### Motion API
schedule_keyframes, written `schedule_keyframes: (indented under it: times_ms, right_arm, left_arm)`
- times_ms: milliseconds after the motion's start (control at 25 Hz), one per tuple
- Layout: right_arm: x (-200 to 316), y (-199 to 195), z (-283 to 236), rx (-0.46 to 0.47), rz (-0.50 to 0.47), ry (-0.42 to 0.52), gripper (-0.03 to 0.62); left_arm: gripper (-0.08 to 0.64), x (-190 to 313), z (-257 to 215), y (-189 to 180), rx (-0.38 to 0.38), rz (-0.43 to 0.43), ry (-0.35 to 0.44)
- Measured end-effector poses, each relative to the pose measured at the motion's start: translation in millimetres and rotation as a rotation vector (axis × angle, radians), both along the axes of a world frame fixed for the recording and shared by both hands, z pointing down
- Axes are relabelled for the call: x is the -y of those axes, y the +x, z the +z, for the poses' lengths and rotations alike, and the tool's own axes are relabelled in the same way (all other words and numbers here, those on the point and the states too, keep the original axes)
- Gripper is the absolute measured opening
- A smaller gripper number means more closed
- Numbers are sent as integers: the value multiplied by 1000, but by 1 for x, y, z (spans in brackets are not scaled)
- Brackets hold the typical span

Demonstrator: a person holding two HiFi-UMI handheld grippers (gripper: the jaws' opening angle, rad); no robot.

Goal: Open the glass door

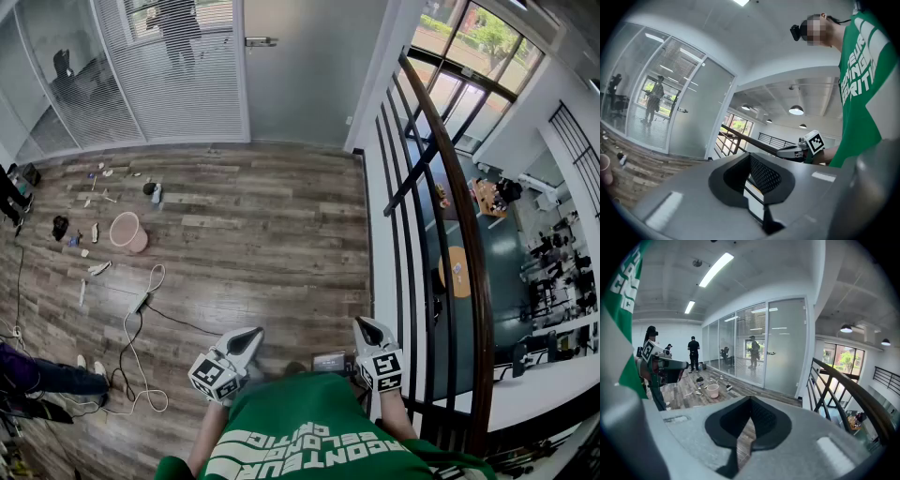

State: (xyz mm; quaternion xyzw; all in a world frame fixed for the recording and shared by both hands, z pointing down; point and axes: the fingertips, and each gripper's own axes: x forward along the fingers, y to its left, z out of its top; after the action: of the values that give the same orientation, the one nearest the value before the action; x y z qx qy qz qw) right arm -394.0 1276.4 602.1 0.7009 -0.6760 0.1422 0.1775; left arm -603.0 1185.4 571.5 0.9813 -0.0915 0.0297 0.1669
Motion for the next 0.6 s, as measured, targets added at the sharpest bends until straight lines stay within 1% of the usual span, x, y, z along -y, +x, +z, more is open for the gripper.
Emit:
schedule_keyframes:
  times_ms: [200, 320, 440, 600]
  right_arm:
    - [-29, 35, 0, 17, 32, 16, -9]
    - [-40, 49, 3, 26, 65, 11, -9]
    - [-39, 60, 5, 27, 98, 18, -9]
    - [-30, 74, 10, 11, 117, 15, -9]
  left_arm:
    - [14, -17, -3, 43, 12, 42, 15]
    - [14, -25, -5, 64, 13, 85, 15]
    - [14, -22, -4, 81, 19, 120, 9]
    - [14, -10, 3, 101, 25, 152, 1]
